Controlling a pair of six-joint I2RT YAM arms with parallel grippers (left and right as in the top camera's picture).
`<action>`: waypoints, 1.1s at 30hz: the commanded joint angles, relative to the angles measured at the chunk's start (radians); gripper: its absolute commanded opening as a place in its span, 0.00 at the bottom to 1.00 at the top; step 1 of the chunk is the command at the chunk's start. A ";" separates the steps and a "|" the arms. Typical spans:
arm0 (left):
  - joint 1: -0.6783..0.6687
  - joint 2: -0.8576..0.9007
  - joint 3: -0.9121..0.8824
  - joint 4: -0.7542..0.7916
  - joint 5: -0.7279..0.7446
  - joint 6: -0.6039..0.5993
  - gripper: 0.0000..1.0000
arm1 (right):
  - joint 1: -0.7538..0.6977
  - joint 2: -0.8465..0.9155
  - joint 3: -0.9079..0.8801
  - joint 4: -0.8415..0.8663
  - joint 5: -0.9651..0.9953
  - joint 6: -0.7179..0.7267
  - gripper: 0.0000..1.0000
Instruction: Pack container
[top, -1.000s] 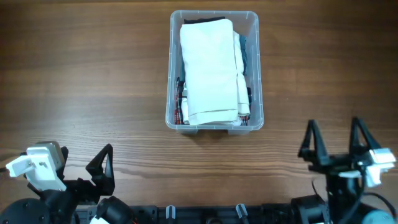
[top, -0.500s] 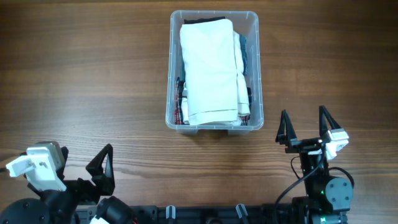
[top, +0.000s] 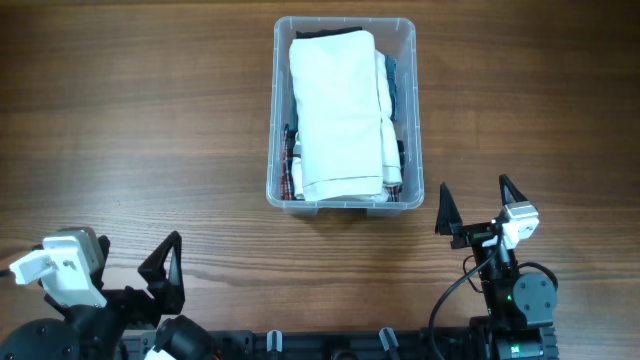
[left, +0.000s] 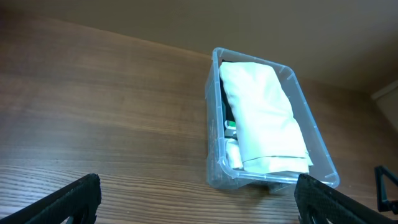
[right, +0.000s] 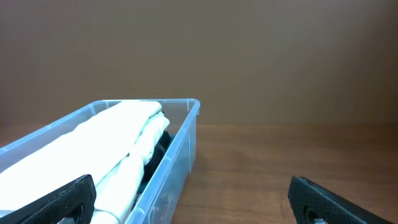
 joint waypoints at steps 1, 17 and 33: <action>0.005 -0.005 -0.004 0.003 -0.006 0.013 1.00 | -0.005 -0.015 -0.002 -0.045 -0.019 -0.019 1.00; 0.005 -0.005 -0.004 0.003 -0.006 0.013 1.00 | -0.005 -0.008 -0.002 -0.073 -0.015 -0.019 1.00; 0.154 -0.159 -0.059 0.004 0.185 0.012 1.00 | -0.005 -0.008 -0.002 -0.073 -0.015 -0.019 1.00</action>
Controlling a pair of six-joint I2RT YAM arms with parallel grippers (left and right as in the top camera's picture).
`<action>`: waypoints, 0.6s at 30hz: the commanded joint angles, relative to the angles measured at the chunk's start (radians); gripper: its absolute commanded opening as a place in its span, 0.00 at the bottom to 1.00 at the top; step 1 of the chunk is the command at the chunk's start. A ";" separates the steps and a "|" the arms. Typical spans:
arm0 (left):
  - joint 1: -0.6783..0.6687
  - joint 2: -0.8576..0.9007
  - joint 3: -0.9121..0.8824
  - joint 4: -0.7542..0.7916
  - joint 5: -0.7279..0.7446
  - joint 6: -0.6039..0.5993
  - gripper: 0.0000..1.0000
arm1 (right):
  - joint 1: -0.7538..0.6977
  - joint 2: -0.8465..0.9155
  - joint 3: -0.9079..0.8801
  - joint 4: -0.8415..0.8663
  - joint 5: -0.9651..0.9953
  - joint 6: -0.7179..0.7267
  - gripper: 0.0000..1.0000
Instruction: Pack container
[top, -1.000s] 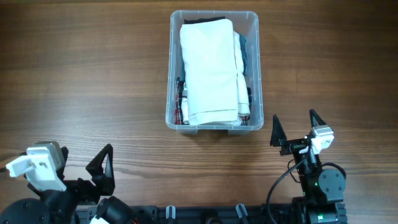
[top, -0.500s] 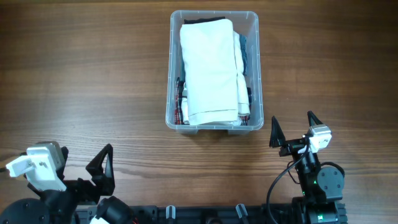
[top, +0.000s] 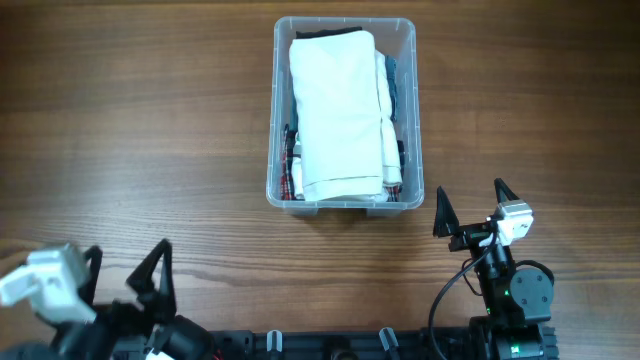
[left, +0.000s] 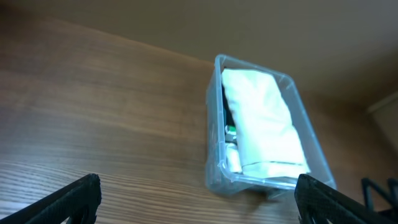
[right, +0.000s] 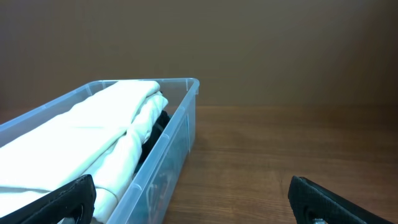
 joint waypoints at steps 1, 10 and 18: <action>0.102 -0.129 -0.076 0.004 0.150 0.012 1.00 | -0.005 -0.007 -0.002 0.003 -0.012 -0.018 1.00; 0.329 -0.418 -0.424 0.149 0.265 -0.022 1.00 | -0.005 -0.007 -0.002 0.003 -0.012 -0.017 1.00; 0.406 -0.427 -0.725 0.654 0.383 -0.021 1.00 | -0.005 -0.007 -0.002 0.003 -0.012 -0.017 1.00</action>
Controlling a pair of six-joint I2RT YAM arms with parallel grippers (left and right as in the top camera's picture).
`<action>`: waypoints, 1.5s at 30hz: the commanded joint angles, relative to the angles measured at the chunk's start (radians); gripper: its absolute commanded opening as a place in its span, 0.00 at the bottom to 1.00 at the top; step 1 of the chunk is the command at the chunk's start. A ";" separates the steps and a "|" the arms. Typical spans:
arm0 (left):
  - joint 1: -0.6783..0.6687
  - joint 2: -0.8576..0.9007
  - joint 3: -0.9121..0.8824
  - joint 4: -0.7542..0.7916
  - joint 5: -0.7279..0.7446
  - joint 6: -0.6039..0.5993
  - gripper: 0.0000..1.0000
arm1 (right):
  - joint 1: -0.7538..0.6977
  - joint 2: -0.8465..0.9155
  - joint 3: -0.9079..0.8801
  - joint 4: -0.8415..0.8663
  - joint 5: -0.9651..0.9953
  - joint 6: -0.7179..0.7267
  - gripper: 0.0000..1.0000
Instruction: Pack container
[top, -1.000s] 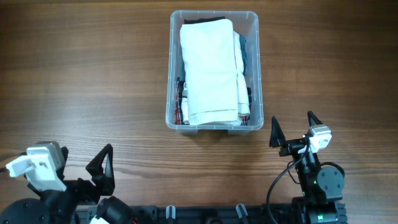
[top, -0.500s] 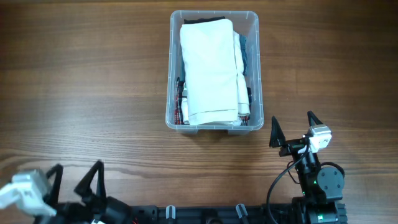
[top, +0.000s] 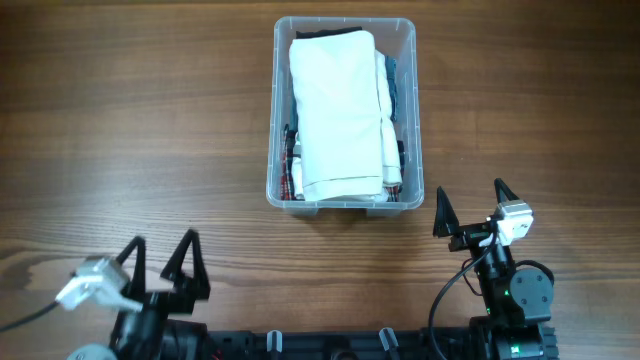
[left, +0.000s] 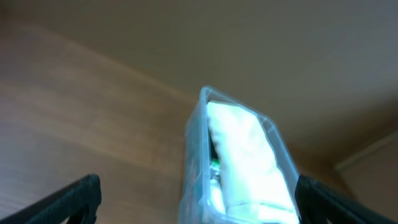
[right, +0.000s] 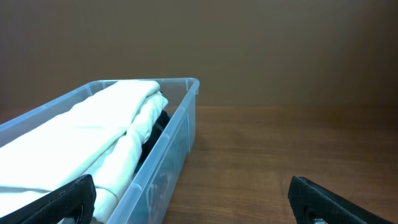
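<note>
A clear plastic container (top: 344, 200) stands at the table's upper middle, filled with folded clothes; a white folded garment (top: 336, 100) lies on top, with dark and plaid pieces at its sides. The container (left: 194, 180) and the garment (left: 245, 162) appear blurred in the left wrist view. From the right wrist the container (right: 163, 168) is at lower left. My left gripper (top: 160, 265) is open at the near left edge with nothing in it. My right gripper (top: 472, 207) stands open and empty, just off the container's near right corner.
Brown wooden table (top: 130, 130) stretches left and right of the container. The arm bases and a black rail (top: 330, 345) line the near edge.
My left gripper has moved right along the near edge and tilted up; its view is now blurred. The right gripper, the container and the clothes are unchanged.
Both grippers were open and empty near the front edge with the container packed and the white garment on top. The left arm then stood further down-left, the right slightly nearer. Now the left gripper is further right, and the container's contents are the same.
</note>
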 joint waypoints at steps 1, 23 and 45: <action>0.029 -0.009 -0.155 0.241 0.064 -0.003 1.00 | -0.005 -0.007 -0.002 0.003 -0.012 -0.018 1.00; 0.042 -0.009 -0.636 0.805 0.083 0.479 1.00 | -0.005 -0.007 -0.002 0.003 -0.012 -0.018 1.00; 0.108 -0.009 -0.683 0.729 0.084 0.497 1.00 | -0.005 -0.007 -0.002 0.003 -0.012 -0.018 1.00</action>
